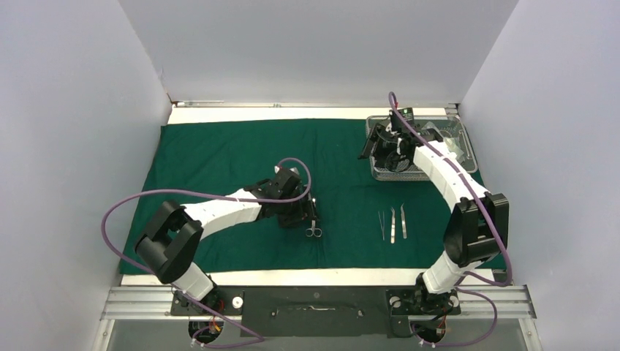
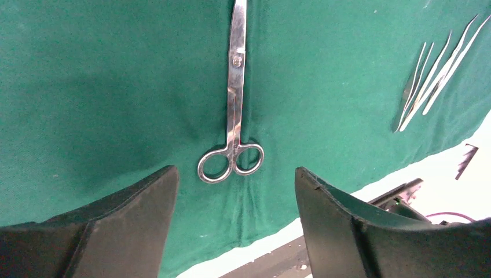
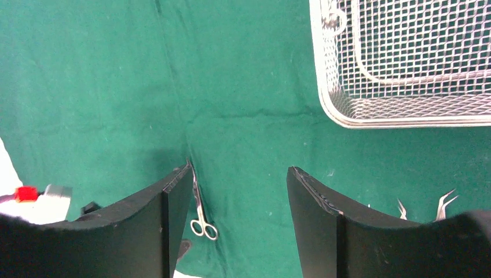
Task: Open and lay out the surgical kit
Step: Place the medical item in the surgical kit, then pick up the medical item from the container.
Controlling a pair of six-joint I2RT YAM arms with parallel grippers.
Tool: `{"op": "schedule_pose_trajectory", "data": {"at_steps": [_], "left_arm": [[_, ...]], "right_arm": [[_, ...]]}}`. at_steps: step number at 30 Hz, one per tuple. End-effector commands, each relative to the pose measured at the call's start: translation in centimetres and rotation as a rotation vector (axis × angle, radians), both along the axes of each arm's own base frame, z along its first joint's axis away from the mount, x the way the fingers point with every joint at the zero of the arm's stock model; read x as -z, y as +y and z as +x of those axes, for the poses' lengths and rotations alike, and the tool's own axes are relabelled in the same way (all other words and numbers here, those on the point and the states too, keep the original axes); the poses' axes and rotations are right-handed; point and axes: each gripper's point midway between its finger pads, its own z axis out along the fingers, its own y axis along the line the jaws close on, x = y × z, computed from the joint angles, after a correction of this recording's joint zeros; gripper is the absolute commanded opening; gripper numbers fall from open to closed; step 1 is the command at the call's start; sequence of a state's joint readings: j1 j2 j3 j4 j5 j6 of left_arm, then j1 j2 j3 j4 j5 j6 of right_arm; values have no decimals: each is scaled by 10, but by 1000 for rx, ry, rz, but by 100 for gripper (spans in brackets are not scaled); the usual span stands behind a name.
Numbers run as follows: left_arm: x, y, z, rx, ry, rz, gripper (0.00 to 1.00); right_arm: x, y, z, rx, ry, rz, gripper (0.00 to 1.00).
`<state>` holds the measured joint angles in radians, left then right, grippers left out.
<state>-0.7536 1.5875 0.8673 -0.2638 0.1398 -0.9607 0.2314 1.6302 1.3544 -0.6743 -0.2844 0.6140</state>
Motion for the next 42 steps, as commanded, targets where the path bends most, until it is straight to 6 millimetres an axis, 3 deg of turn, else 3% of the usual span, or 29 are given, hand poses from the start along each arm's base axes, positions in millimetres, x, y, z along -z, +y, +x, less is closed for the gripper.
{"op": "schedule_pose_trajectory", "data": {"at_steps": [1, 5, 8, 12, 14, 18, 21, 26, 31, 35, 42], "left_arm": [[-45, 13, 21, 17, -148, 88, 73], [-78, 28, 37, 32, -291, 157, 85], [-118, 45, 58, 11, -451, 215, 97], [-167, 68, 81, -10, -616, 249, 96], [-183, 79, 90, -26, -662, 242, 96], [-198, 98, 106, -76, -716, 166, 96], [-200, 118, 119, -131, -714, 117, 96], [-192, 132, 129, -135, -698, 128, 99], [-189, 137, 135, -135, -697, 157, 99], [-181, 138, 136, -146, -677, 150, 99], [-176, 140, 138, -164, -653, 144, 98]], "right_arm": [[-48, -15, 24, 72, -160, 5, 58], [-65, -42, 42, 107, -207, -70, 63], [-72, -74, 54, 130, -256, -213, 82], [-76, -122, 72, 191, -280, -338, 99], [-71, -149, 81, 223, -256, -401, 95], [-52, -177, 101, 187, -207, -464, 97], [-31, -178, 114, 105, -154, -481, 89], [15, -172, 130, 20, -47, -432, 71], [49, -162, 146, -1, -4, -379, 68], [67, -160, 159, 57, -16, -392, 59], [94, -155, 163, 58, 4, -421, 46]]}}
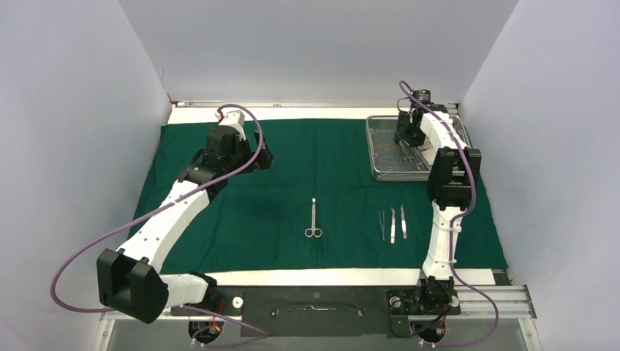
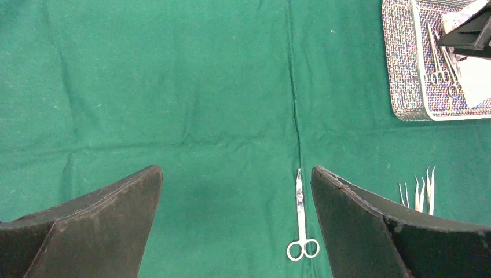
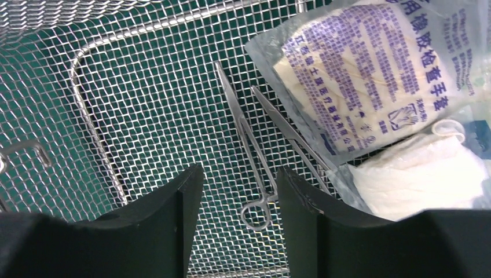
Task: Open and lay out the surgical kit
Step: Pick up the medical item from the container.
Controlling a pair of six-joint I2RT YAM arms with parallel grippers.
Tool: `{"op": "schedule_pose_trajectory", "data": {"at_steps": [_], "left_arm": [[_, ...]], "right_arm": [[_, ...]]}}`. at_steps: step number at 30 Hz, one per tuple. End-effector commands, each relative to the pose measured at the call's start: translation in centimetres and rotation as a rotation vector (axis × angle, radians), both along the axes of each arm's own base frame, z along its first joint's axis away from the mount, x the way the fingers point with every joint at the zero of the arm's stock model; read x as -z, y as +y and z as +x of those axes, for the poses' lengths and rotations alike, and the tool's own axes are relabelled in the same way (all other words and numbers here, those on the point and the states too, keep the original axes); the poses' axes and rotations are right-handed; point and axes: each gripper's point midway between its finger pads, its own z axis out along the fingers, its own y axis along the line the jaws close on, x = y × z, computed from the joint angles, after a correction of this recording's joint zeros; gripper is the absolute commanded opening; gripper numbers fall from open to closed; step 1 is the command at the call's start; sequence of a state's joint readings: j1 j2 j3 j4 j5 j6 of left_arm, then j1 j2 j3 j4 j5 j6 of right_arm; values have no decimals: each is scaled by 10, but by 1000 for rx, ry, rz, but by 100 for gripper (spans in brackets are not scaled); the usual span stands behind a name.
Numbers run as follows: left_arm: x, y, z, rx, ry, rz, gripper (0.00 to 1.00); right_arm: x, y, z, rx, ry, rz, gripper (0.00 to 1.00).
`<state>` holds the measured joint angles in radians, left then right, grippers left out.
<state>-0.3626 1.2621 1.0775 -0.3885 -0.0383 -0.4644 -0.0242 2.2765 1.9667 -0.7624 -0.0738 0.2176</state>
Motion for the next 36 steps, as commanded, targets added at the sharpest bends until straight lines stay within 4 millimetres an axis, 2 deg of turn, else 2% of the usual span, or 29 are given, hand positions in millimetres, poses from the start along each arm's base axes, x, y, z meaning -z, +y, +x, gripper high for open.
{"op": "schedule_pose_trajectory", "data": {"at_steps": [1, 5, 10, 15, 22, 26, 30, 36], "left_arm": [[-7, -4, 11, 2, -36, -34, 98], [-6, -5, 12, 5, -31, -40, 98], [-3, -6, 13, 1, -23, -55, 98], [-2, -12, 13, 9, -15, -95, 98], [1, -16, 13, 24, 5, -116, 98], [1, -19, 13, 32, 3, -126, 98], [0, -20, 14, 37, 1, -130, 98], [1, -19, 13, 38, 2, -126, 98]], "right_arm": [[3, 0, 13, 22, -38, -30, 46], [12, -4, 4, 27, -26, -42, 46], [14, -12, 6, 37, -35, -25, 48], [20, -8, 7, 6, -18, -12, 50], [37, 6, -9, -31, 60, 77, 50], [45, 6, -22, -52, 118, 60, 44], [53, 3, -31, -67, 152, 38, 33], [49, 6, -27, -71, 136, 21, 16]]}}
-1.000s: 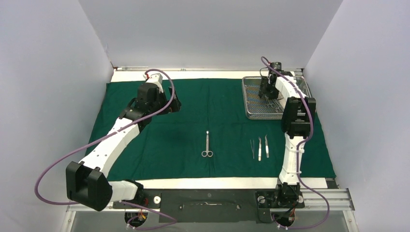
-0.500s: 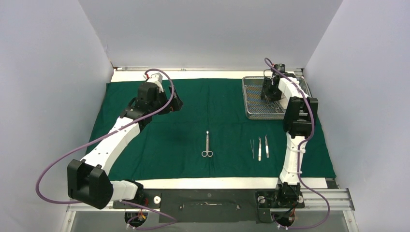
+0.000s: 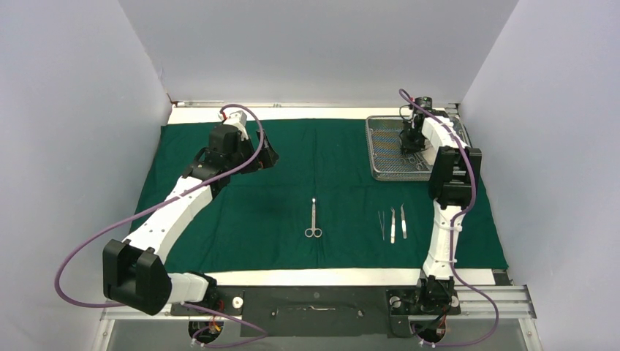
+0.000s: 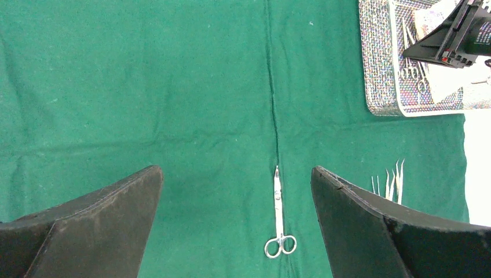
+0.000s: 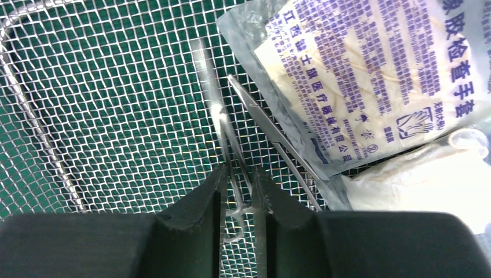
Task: Open and lay out the surgical kit
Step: Pick up the medical item from the container.
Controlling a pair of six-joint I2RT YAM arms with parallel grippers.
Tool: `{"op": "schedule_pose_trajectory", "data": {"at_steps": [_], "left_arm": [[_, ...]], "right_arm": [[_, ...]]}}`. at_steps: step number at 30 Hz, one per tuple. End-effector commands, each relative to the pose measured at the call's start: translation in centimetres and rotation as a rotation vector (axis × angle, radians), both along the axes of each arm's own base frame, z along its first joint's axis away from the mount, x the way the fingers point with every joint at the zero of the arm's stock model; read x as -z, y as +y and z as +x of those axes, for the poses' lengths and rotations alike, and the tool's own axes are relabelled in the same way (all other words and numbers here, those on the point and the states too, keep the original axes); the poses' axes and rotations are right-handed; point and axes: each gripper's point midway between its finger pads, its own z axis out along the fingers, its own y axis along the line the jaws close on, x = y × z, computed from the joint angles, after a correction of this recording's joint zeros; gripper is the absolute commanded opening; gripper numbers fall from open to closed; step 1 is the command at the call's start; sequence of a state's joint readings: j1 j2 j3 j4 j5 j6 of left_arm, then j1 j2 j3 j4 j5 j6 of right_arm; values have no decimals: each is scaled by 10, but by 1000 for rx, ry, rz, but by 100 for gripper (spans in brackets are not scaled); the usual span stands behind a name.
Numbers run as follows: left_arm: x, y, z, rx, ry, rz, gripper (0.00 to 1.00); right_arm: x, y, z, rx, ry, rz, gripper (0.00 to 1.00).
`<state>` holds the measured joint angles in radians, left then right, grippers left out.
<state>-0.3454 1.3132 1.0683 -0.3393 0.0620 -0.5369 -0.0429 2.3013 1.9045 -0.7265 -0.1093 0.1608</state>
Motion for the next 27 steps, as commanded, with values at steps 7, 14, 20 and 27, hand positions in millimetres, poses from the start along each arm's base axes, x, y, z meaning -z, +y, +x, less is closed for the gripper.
{"op": "schedule_pose_trajectory", "data": {"at_steps": [7, 14, 20, 27], "left_arm": [[-10, -1, 5, 8, -52, -15, 98], [-9, 1, 4, 6, -51, -7, 98], [-9, 0, 4, 8, -50, -6, 98], [-11, -1, 5, 12, -52, -9, 98]], "right_arm": [[-5, 18, 2, -17, -12, 1, 5], [-25, 21, 12, -23, -69, 11, 5], [-30, 20, 13, -16, -78, 13, 5], [-51, 23, 17, 1, -116, 30, 5]]}}
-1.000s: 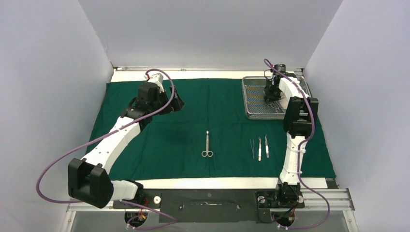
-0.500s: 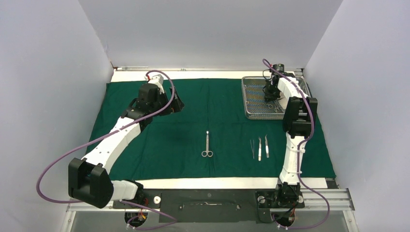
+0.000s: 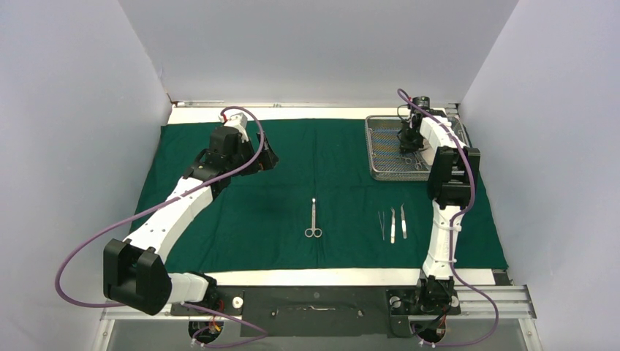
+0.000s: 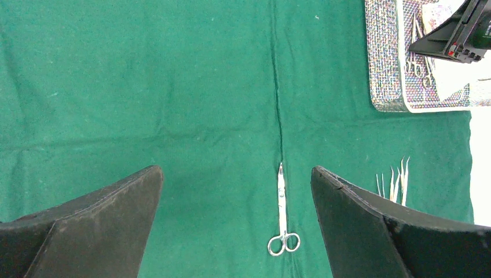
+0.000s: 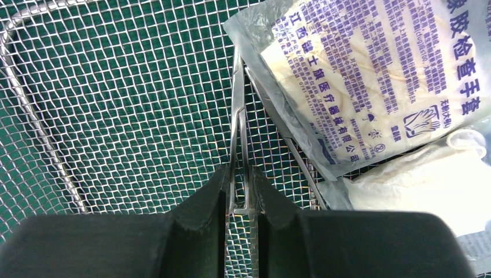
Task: Open and lay out the surgical kit
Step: Pick up the medical item from the container.
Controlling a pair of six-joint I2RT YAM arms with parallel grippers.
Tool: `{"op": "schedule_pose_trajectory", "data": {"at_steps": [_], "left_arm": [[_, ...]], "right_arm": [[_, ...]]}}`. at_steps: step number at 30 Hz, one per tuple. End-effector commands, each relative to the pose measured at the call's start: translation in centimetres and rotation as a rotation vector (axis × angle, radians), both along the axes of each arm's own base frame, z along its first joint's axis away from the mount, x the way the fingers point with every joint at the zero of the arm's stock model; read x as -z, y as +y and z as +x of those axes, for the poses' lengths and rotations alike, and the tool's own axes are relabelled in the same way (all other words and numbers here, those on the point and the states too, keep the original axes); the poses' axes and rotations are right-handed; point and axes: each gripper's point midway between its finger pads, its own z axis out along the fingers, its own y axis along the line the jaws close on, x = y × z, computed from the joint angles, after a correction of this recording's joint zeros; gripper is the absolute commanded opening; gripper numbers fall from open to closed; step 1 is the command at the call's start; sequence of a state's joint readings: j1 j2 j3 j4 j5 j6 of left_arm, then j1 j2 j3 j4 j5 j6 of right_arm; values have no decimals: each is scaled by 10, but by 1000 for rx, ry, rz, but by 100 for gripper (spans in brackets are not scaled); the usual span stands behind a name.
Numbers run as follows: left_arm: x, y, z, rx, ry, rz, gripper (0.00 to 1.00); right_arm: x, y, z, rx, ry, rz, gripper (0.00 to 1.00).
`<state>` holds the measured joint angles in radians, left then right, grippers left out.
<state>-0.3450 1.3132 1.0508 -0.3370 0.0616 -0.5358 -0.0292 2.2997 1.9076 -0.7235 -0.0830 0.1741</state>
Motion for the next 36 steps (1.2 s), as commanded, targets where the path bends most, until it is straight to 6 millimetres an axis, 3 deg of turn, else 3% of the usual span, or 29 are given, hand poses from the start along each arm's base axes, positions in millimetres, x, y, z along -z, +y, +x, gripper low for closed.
{"op": "schedule_pose_trajectory", "data": {"at_steps": [1, 8, 15, 23, 27, 36], "left_arm": [[-19, -2, 7, 14, -66, -17, 98], [-20, -4, 8, 18, -67, -21, 98], [-21, -8, 9, 35, -69, -36, 98], [-31, -36, 1, 187, -96, -124, 98], [-29, -44, 0, 214, -71, -159, 99], [-32, -60, 1, 248, -38, -247, 99]], "right_arm": [[-54, 20, 16, -7, -120, 49, 5], [-76, 18, 15, -2, -149, 42, 5], [-83, 18, 13, 0, -158, 40, 5], [-116, 20, 11, 5, -211, 51, 5], [-134, 27, 2, 8, -234, 96, 5], [-178, 81, -30, 4, -310, 238, 5]]}}
